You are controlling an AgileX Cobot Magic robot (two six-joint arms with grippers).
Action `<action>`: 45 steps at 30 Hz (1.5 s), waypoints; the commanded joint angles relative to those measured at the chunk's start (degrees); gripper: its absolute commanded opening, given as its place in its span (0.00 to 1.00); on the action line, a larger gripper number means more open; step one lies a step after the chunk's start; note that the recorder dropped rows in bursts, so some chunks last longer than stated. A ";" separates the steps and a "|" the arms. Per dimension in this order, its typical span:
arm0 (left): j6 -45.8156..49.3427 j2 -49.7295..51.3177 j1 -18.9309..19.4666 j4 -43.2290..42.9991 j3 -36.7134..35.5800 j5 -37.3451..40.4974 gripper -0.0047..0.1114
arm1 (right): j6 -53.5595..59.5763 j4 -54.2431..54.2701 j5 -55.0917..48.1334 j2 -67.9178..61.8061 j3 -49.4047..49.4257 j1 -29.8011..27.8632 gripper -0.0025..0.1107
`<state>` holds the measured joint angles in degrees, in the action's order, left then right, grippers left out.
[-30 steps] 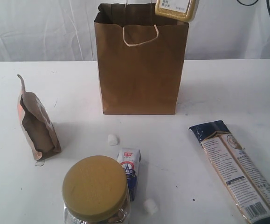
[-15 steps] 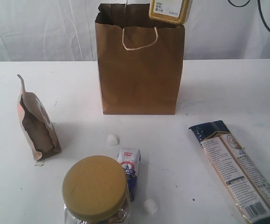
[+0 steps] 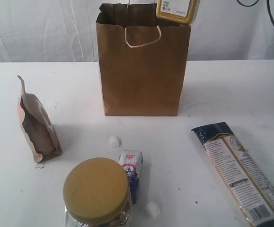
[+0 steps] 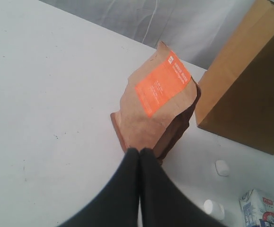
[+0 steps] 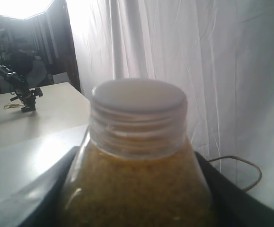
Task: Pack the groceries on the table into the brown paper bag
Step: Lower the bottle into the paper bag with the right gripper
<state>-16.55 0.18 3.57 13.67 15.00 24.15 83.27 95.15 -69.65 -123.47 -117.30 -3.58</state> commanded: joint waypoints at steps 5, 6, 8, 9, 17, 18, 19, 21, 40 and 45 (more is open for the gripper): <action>0.32 -0.18 -0.28 0.48 0.45 -0.19 0.04 | -10.56 4.80 1.33 1.74 -0.86 -4.14 0.02; 0.32 -0.18 -0.28 0.48 0.45 -0.19 0.04 | -11.04 4.80 2.01 2.38 -0.86 -4.29 0.02; 0.32 -0.18 -0.28 0.48 0.45 -0.19 0.04 | -11.31 4.80 3.08 3.58 -0.86 -4.42 0.02; 0.32 -0.18 -0.28 0.48 0.45 -0.19 0.04 | -11.57 4.80 4.59 4.40 -1.03 -4.42 0.02; 0.32 -0.18 -0.28 0.70 0.45 -0.19 0.04 | -24.19 4.80 15.40 6.42 -4.05 -3.87 0.02; 0.32 -0.18 -0.28 0.69 0.45 -0.08 0.04 | -25.15 4.80 16.24 6.66 -4.05 -3.89 0.02; 0.32 -0.18 -0.28 0.69 0.45 -0.08 0.04 | -25.27 4.80 16.37 6.90 -4.05 -4.16 0.02; 0.32 -0.18 -0.28 0.69 0.45 -0.08 0.04 | -26.34 4.80 17.09 7.39 -4.05 -4.42 0.02; 1.81 -0.18 -0.28 0.69 0.45 0.03 0.04 | -47.01 4.80 9.96 8.01 -3.64 -5.04 0.02; 1.81 -0.18 -0.28 0.69 0.45 0.03 0.04 | -44.22 4.80 10.19 7.65 -3.17 -5.04 0.02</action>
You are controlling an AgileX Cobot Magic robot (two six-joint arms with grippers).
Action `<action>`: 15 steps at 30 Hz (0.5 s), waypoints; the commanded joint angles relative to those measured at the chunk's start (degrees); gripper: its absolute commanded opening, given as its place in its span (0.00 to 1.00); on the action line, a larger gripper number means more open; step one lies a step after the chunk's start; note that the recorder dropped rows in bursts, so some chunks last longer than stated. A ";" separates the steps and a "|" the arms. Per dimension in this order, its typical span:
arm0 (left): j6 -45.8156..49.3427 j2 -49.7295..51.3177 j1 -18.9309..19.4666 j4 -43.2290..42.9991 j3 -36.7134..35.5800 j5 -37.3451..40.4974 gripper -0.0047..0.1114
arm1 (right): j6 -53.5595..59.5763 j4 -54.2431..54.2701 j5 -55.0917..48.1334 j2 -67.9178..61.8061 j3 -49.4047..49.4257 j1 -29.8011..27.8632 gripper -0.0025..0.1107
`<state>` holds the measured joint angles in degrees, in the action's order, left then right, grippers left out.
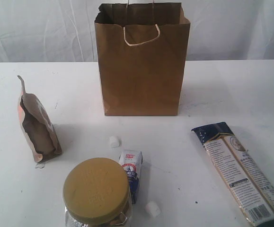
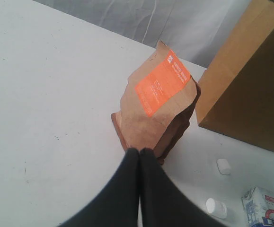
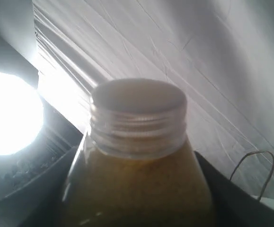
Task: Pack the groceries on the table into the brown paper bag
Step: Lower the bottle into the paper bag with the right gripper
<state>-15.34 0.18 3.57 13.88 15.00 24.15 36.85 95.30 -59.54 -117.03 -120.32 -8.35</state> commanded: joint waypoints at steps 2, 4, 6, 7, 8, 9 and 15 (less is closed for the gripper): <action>0.60 -0.18 -0.28 0.48 0.45 0.03 0.04 | 2.85 4.65 0.06 0.75 -0.15 -0.27 0.02; 0.60 -0.18 -0.28 0.48 0.45 0.03 0.04 | 3.74 4.65 -0.41 -0.01 -0.15 0.29 0.02; 0.60 -0.18 -0.28 0.48 0.45 0.03 0.04 | 5.37 4.65 -1.22 -0.95 -0.15 0.90 0.02; 0.60 -0.18 -0.28 0.48 0.45 0.03 0.04 | 5.77 4.65 -1.93 -1.50 -0.15 1.17 0.02; 0.72 -0.18 -0.28 0.48 0.45 0.03 0.04 | 6.51 4.65 -2.54 -2.00 -0.15 1.44 0.02; 0.72 -0.18 -0.28 0.48 0.45 0.03 0.04 | 7.26 4.65 -3.06 -2.43 -0.15 1.44 0.02; 0.72 -0.18 -0.28 0.48 0.45 0.03 0.04 | 11.36 4.65 -4.64 -3.61 -0.15 1.83 0.02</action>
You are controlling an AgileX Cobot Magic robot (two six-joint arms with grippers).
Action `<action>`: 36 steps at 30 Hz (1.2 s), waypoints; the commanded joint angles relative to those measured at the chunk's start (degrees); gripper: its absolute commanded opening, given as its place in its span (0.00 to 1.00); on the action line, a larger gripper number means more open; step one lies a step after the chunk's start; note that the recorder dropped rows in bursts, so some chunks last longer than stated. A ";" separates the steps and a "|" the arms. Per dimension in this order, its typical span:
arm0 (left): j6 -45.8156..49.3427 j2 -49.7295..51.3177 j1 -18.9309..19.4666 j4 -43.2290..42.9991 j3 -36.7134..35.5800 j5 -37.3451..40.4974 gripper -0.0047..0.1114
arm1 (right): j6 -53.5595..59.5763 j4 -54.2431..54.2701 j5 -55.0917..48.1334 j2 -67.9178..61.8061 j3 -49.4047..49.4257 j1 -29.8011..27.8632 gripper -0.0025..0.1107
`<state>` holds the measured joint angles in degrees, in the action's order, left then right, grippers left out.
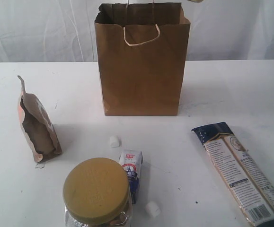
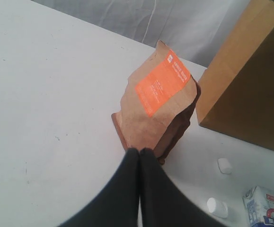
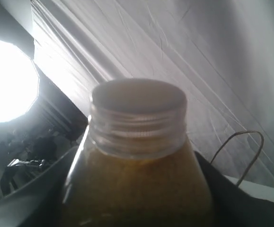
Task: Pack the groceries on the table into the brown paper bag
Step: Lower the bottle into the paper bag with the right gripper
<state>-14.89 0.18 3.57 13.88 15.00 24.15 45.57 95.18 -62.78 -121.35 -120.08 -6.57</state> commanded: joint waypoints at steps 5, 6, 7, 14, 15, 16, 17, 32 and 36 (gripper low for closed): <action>0.27 -0.18 -0.28 0.48 0.45 0.03 0.04 | 4.06 4.76 -2.28 0.18 -0.39 1.36 0.02; 0.27 -0.18 -0.28 0.48 0.45 0.03 0.04 | 4.34 4.76 -2.39 -0.07 -0.39 1.59 0.02; 0.27 -0.18 -0.28 0.48 0.45 0.03 0.04 | 4.57 4.76 -2.39 -0.22 -0.39 2.02 0.02; 0.27 -0.18 -0.28 0.48 0.45 0.03 0.04 | 8.07 4.76 -3.81 -0.58 -0.39 2.02 0.02; 0.27 -0.18 -0.28 0.48 0.45 0.03 0.04 | 8.48 4.76 -4.31 -0.87 -0.39 2.02 0.02; 0.27 -0.18 -0.28 0.48 0.45 0.03 0.04 | 8.60 4.76 -5.38 -1.16 -0.39 2.02 0.02; 0.27 -0.18 -0.28 0.48 0.45 0.03 0.04 | 8.95 4.76 -5.99 -1.51 -0.39 2.02 0.02; 0.60 -0.18 -0.28 0.75 0.45 0.13 0.04 | 22.90 4.76 -7.18 -4.69 -0.39 4.15 0.02; 0.60 -0.18 -0.28 0.75 0.45 0.13 0.04 | 23.87 4.76 -7.18 -5.07 -0.39 4.15 0.02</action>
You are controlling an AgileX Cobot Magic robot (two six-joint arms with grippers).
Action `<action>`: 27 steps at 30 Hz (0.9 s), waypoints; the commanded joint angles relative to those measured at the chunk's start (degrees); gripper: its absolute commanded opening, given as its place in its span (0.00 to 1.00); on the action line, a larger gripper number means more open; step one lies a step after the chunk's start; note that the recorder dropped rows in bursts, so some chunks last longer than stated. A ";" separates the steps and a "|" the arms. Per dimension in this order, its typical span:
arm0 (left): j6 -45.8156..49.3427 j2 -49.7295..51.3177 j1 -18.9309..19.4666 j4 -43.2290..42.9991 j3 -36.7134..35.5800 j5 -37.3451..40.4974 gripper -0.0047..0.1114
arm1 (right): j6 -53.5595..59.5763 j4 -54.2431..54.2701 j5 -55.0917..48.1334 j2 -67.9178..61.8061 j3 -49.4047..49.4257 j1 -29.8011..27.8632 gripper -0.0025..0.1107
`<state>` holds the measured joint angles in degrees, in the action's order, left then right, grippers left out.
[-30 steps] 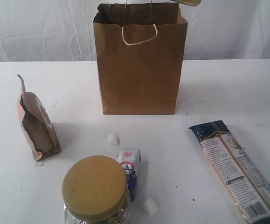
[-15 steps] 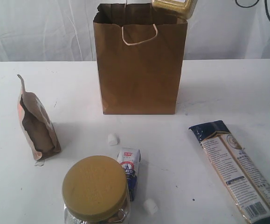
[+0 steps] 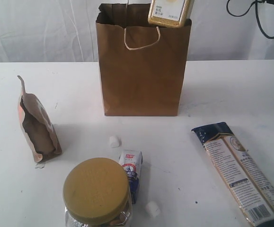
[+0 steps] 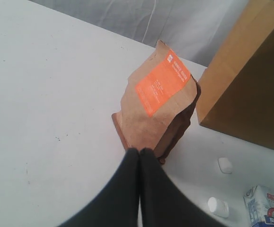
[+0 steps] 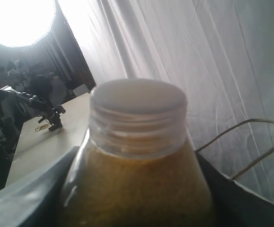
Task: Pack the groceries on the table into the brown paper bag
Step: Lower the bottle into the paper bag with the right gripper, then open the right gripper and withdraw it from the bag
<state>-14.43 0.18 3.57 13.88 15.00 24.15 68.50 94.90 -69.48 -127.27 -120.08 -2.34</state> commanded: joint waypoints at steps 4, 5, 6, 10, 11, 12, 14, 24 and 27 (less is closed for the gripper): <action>0.15 -0.18 -0.28 0.75 0.45 0.13 0.04 | 1.31 5.05 -0.48 0.73 -0.39 -0.09 0.02; 0.15 -0.18 -0.28 0.75 0.45 0.13 0.04 | 1.85 5.05 -0.48 0.73 -0.39 -0.09 0.02; 0.15 -0.18 -0.28 0.75 0.45 0.13 0.04 | 1.89 5.05 -0.48 0.73 -0.39 -0.09 0.02; 0.29 -0.18 -0.28 0.75 0.45 0.13 0.04 | 2.16 5.05 -0.48 0.73 -0.39 -0.09 0.02; 0.29 -0.18 -0.28 0.75 0.45 0.13 0.04 | 2.16 5.05 -0.48 0.73 -0.39 -0.09 0.02; 0.29 -0.18 -0.28 0.75 0.45 0.13 0.04 | 2.16 5.05 -0.48 0.73 -0.39 -0.09 0.02; 0.29 -0.18 -0.28 0.75 0.45 0.13 0.04 | 2.16 5.05 -0.48 0.73 -0.39 -0.09 0.05; 0.29 -0.18 -0.28 0.75 0.45 0.13 0.04 | 1.87 5.05 -0.48 0.73 -0.39 -0.09 0.51; 0.29 -0.18 -0.28 0.75 0.45 0.13 0.04 | 2.11 5.05 -0.48 0.97 -0.39 0.17 0.57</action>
<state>-14.31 0.18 3.57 13.88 15.00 24.15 70.16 95.68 -69.48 -127.62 -120.08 -2.34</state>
